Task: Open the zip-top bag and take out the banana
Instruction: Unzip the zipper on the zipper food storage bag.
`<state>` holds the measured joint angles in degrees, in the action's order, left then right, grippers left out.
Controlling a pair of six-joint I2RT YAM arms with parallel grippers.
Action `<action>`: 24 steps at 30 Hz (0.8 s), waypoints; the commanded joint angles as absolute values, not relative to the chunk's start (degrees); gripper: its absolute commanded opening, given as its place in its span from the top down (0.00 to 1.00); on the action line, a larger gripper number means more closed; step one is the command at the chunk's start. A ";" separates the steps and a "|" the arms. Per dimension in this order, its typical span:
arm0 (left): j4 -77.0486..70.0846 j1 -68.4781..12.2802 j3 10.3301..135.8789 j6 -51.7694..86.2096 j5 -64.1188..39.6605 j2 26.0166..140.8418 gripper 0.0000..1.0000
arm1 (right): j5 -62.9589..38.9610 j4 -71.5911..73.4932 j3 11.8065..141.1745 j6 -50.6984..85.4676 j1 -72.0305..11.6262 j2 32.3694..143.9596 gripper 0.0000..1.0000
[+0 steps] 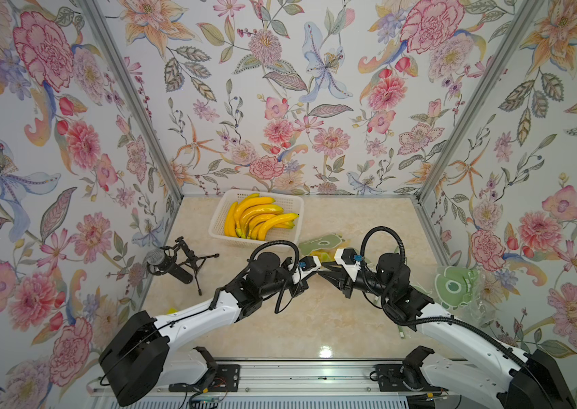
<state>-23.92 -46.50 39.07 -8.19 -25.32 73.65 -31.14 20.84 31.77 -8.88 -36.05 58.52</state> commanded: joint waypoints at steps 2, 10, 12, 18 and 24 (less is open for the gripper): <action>-24.61 -46.36 40.76 -8.73 -26.46 74.05 0.96 | -33.14 21.27 32.70 -11.12 -36.69 59.14 0.73; -24.70 -46.28 40.70 -8.35 -26.81 73.83 0.97 | -32.69 20.40 32.78 -11.86 -36.83 59.58 0.79; -24.79 -46.25 40.70 -8.26 -26.87 73.77 0.97 | -31.88 20.07 32.70 -12.08 -36.82 59.63 0.82; -24.11 -46.15 40.71 -8.44 -27.31 73.40 0.98 | -27.93 19.02 32.19 -12.83 -36.82 58.74 0.92; -23.42 -45.40 39.78 -8.61 -27.82 72.34 0.97 | -25.17 17.96 31.73 -13.49 -36.82 57.75 0.98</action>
<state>-23.51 -46.06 39.07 -8.16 -25.36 73.71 -29.10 19.20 31.77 -11.86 -37.30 58.72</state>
